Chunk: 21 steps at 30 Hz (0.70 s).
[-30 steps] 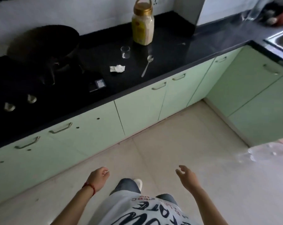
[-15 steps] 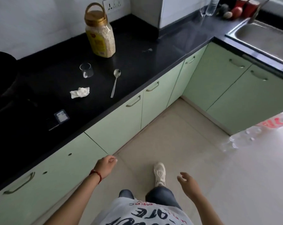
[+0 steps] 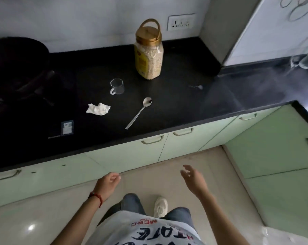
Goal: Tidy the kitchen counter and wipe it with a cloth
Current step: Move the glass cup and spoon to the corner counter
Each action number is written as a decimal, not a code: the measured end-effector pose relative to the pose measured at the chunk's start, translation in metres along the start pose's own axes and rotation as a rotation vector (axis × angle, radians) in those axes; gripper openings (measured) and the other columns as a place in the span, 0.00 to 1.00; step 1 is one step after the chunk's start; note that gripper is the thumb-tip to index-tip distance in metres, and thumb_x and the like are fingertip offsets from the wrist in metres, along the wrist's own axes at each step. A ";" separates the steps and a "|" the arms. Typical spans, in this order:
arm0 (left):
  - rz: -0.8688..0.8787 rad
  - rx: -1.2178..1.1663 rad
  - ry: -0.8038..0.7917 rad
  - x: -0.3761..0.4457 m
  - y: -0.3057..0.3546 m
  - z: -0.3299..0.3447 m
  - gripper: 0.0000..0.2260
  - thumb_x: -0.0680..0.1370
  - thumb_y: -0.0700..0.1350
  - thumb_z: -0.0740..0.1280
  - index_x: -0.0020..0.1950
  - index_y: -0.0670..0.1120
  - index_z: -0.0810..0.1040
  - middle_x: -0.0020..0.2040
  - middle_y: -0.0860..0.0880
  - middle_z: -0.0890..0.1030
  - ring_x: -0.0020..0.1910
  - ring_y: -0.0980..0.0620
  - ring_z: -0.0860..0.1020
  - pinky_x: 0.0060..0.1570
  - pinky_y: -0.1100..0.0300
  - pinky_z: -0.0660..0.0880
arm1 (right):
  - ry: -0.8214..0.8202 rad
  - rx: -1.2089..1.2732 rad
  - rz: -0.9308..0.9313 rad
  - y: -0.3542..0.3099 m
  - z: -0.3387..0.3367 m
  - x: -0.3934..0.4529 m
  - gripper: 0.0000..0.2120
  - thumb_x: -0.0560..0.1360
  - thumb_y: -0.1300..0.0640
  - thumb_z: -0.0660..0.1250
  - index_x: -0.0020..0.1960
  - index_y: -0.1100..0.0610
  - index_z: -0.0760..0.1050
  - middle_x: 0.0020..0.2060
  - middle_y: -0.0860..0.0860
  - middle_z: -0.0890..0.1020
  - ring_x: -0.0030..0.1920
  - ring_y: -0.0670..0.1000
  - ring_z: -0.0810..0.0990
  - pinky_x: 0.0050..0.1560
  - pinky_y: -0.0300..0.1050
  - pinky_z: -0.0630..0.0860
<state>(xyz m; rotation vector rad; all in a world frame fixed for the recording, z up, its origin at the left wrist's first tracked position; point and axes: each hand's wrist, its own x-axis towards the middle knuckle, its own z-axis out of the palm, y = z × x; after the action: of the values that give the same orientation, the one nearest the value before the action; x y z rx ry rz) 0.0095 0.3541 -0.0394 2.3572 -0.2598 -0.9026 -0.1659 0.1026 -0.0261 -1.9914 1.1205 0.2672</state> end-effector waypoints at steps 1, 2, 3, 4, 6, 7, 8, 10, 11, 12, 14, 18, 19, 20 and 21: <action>-0.005 -0.025 0.028 -0.002 0.006 0.000 0.11 0.76 0.43 0.64 0.55 0.39 0.77 0.56 0.40 0.80 0.56 0.45 0.77 0.51 0.63 0.68 | 0.014 0.016 -0.033 -0.011 -0.010 0.010 0.18 0.77 0.52 0.61 0.65 0.57 0.70 0.60 0.59 0.79 0.59 0.56 0.77 0.55 0.46 0.73; -0.003 -0.059 0.057 -0.004 0.012 0.000 0.11 0.76 0.42 0.64 0.55 0.39 0.77 0.55 0.40 0.81 0.56 0.45 0.78 0.51 0.63 0.68 | 0.038 0.040 -0.075 -0.023 -0.018 0.019 0.17 0.77 0.52 0.61 0.64 0.57 0.71 0.59 0.58 0.79 0.59 0.56 0.78 0.54 0.45 0.73; 0.005 -0.100 0.089 -0.006 0.019 -0.003 0.11 0.76 0.42 0.64 0.55 0.39 0.77 0.54 0.40 0.81 0.55 0.45 0.78 0.51 0.63 0.69 | 0.065 0.069 -0.119 -0.035 -0.026 0.026 0.16 0.77 0.53 0.61 0.63 0.57 0.72 0.58 0.58 0.79 0.58 0.55 0.78 0.53 0.44 0.73; 0.019 -0.139 0.124 -0.006 0.028 -0.006 0.10 0.76 0.41 0.64 0.55 0.39 0.77 0.54 0.41 0.81 0.53 0.47 0.78 0.51 0.63 0.69 | 0.091 0.104 -0.163 -0.049 -0.032 0.034 0.16 0.77 0.53 0.61 0.62 0.57 0.72 0.58 0.57 0.80 0.58 0.54 0.78 0.51 0.43 0.73; 0.056 -0.194 0.199 -0.002 0.045 -0.016 0.10 0.76 0.40 0.64 0.55 0.39 0.78 0.52 0.43 0.82 0.50 0.51 0.77 0.50 0.64 0.69 | 0.113 0.166 -0.224 -0.075 -0.041 0.050 0.15 0.77 0.53 0.61 0.61 0.57 0.73 0.57 0.55 0.80 0.57 0.54 0.78 0.50 0.43 0.73; 0.079 -0.227 0.232 0.002 0.055 -0.023 0.09 0.76 0.40 0.64 0.54 0.41 0.78 0.52 0.44 0.82 0.50 0.52 0.77 0.50 0.65 0.70 | 0.116 0.186 -0.244 -0.087 -0.044 0.059 0.15 0.77 0.54 0.62 0.61 0.56 0.73 0.57 0.55 0.80 0.57 0.54 0.78 0.50 0.43 0.73; 0.109 -0.270 0.254 0.007 0.065 -0.031 0.08 0.76 0.40 0.64 0.54 0.43 0.79 0.50 0.45 0.82 0.49 0.52 0.78 0.48 0.67 0.70 | 0.120 0.197 -0.269 -0.099 -0.045 0.068 0.14 0.76 0.54 0.62 0.61 0.57 0.74 0.56 0.54 0.80 0.56 0.53 0.79 0.49 0.43 0.73; 0.167 -0.365 0.272 0.023 0.086 -0.048 0.06 0.76 0.43 0.65 0.50 0.50 0.78 0.46 0.50 0.82 0.48 0.55 0.79 0.46 0.72 0.72 | 0.122 0.199 -0.314 -0.120 -0.048 0.087 0.15 0.76 0.55 0.62 0.61 0.57 0.74 0.56 0.54 0.80 0.54 0.50 0.78 0.50 0.41 0.72; 0.191 -0.403 0.279 0.034 0.096 -0.057 0.05 0.76 0.43 0.64 0.48 0.52 0.78 0.45 0.53 0.81 0.46 0.57 0.79 0.45 0.74 0.73 | 0.118 0.207 -0.321 -0.131 -0.049 0.096 0.15 0.76 0.55 0.62 0.62 0.57 0.73 0.56 0.54 0.80 0.53 0.49 0.78 0.50 0.40 0.72; 0.212 -0.425 0.294 0.047 0.105 -0.066 0.06 0.76 0.42 0.63 0.48 0.51 0.78 0.44 0.55 0.81 0.45 0.58 0.79 0.45 0.73 0.74 | 0.112 0.219 -0.319 -0.141 -0.050 0.105 0.15 0.76 0.55 0.62 0.62 0.58 0.73 0.56 0.54 0.80 0.54 0.49 0.78 0.51 0.39 0.71; 0.243 -0.438 0.342 0.073 0.123 -0.086 0.07 0.77 0.39 0.62 0.50 0.47 0.78 0.43 0.53 0.81 0.45 0.56 0.80 0.48 0.66 0.75 | 0.108 0.220 -0.311 -0.160 -0.052 0.123 0.16 0.76 0.55 0.62 0.62 0.58 0.73 0.57 0.56 0.79 0.56 0.51 0.78 0.53 0.40 0.72; 0.265 -0.408 0.450 0.131 0.156 -0.120 0.09 0.76 0.39 0.64 0.54 0.40 0.78 0.48 0.45 0.81 0.48 0.51 0.79 0.49 0.65 0.73 | 0.090 0.155 -0.320 -0.200 -0.051 0.160 0.17 0.76 0.55 0.63 0.63 0.58 0.72 0.58 0.56 0.79 0.58 0.53 0.78 0.57 0.45 0.74; 0.258 -0.376 0.475 0.146 0.162 -0.126 0.09 0.76 0.39 0.64 0.55 0.40 0.78 0.50 0.44 0.81 0.48 0.52 0.78 0.46 0.69 0.72 | 0.084 0.135 -0.322 -0.210 -0.049 0.170 0.17 0.76 0.55 0.63 0.63 0.58 0.72 0.58 0.56 0.78 0.57 0.54 0.78 0.57 0.46 0.74; 0.241 -0.346 0.493 0.161 0.166 -0.131 0.10 0.75 0.40 0.65 0.55 0.40 0.77 0.51 0.43 0.81 0.48 0.52 0.77 0.43 0.72 0.70 | 0.078 0.115 -0.320 -0.218 -0.047 0.180 0.17 0.76 0.55 0.63 0.63 0.58 0.72 0.58 0.57 0.78 0.57 0.54 0.78 0.56 0.46 0.74; 0.211 -0.327 0.503 0.175 0.169 -0.135 0.11 0.75 0.40 0.65 0.56 0.40 0.77 0.52 0.43 0.81 0.48 0.52 0.77 0.41 0.73 0.69 | 0.074 0.094 -0.312 -0.226 -0.044 0.189 0.17 0.75 0.54 0.64 0.63 0.57 0.72 0.58 0.56 0.78 0.57 0.54 0.78 0.56 0.47 0.74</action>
<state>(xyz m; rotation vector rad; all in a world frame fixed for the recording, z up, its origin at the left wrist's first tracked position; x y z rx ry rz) 0.2349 0.2143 0.0458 2.1147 -0.1378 -0.2149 0.1135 0.0150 0.0268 -2.0693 0.8335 -0.0221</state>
